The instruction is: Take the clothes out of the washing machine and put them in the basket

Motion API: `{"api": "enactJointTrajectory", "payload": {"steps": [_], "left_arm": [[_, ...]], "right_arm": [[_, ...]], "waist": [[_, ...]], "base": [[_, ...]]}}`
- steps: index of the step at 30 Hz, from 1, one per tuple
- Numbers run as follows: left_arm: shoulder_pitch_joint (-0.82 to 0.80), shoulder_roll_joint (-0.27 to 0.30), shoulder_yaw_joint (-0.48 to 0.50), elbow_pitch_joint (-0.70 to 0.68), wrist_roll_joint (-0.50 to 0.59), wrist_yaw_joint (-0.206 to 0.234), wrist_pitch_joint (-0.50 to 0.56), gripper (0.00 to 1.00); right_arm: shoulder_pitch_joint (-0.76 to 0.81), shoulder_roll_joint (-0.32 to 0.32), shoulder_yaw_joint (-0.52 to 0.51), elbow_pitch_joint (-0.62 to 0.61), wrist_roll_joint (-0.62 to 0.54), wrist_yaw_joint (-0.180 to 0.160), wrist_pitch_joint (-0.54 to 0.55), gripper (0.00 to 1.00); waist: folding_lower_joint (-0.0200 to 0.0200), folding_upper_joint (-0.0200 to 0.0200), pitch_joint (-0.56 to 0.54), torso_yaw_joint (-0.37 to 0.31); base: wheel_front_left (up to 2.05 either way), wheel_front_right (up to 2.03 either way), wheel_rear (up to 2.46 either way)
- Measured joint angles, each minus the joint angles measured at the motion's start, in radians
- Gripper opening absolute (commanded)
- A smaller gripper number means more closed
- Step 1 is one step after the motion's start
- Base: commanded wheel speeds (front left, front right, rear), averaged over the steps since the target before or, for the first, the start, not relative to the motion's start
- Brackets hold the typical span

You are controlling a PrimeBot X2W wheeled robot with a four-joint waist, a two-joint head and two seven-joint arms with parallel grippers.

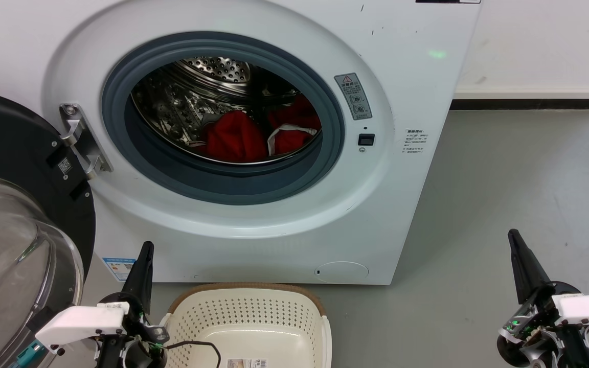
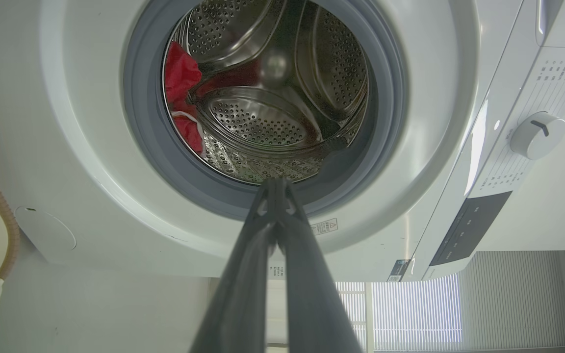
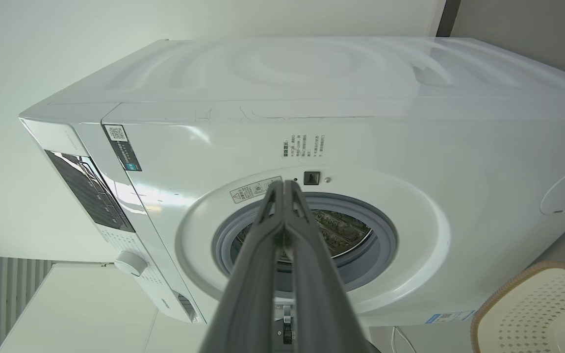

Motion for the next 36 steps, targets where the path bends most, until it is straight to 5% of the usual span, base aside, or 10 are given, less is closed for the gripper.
{"api": "enactJointTrajectory", "payload": {"steps": [18, 19, 36], "left_arm": [[0.000, 0.000, 0.000, 0.000, 0.000, 0.000, 0.000, 0.00], [0.000, 0.000, 0.000, 0.000, 0.000, 0.000, 0.000, 1.00], [0.059, -0.004, 0.024, 0.008, 0.125, 0.000, -0.077, 1.00]], "right_arm": [[0.000, 0.000, 0.000, 0.000, 0.000, 0.000, 0.000, 0.00], [0.000, 0.000, 0.000, 0.000, 0.000, 0.000, 0.000, 1.00], [0.047, 0.006, 0.003, 0.024, -0.101, 0.000, -0.077, 1.00]], "waist": [[0.0000, 0.0000, 0.000, 0.000], [0.0000, 0.0000, 0.000, 0.000], [0.0000, 0.0000, 0.004, -0.005]], "base": [[0.00, 0.00, 0.00], [0.00, 0.00, 0.00], [0.00, 0.00, 0.00]]}}
